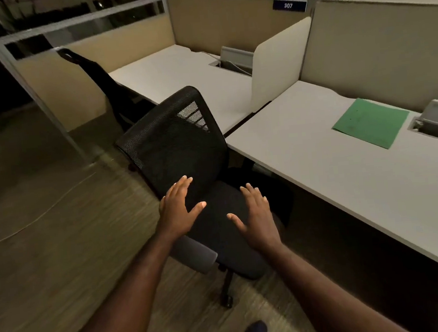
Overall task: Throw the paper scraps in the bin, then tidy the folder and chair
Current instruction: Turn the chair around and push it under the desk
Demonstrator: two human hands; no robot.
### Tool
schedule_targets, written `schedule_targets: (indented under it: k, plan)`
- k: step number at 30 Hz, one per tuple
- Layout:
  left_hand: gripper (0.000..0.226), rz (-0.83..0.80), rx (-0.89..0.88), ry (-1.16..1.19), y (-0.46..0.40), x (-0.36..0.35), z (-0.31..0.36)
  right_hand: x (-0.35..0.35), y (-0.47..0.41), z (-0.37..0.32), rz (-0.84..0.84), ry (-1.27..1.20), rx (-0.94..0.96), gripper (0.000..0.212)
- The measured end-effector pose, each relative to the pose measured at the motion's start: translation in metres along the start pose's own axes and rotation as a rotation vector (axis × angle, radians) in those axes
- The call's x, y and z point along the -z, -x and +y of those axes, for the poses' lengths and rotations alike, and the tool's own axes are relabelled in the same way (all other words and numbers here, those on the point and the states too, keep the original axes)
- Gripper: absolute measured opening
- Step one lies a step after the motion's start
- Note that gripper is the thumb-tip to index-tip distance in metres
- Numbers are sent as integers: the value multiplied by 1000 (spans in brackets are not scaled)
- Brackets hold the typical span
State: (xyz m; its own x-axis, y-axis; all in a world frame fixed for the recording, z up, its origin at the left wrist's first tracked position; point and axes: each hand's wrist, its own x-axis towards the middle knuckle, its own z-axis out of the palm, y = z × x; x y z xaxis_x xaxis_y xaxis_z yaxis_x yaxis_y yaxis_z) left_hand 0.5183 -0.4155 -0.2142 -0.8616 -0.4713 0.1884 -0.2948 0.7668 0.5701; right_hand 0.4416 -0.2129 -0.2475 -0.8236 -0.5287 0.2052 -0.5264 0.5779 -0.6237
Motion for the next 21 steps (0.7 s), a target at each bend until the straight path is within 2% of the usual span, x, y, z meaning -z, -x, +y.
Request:
schedule_targets:
  k: [9,21]
  plan:
    - [72,57,-71,-18,-76,64,-30,-33,-67,-39,16,-50,-1,76]
    - [71,211,83,86,-156,116,-100,-63,-163,-85,5,-152,36,76]
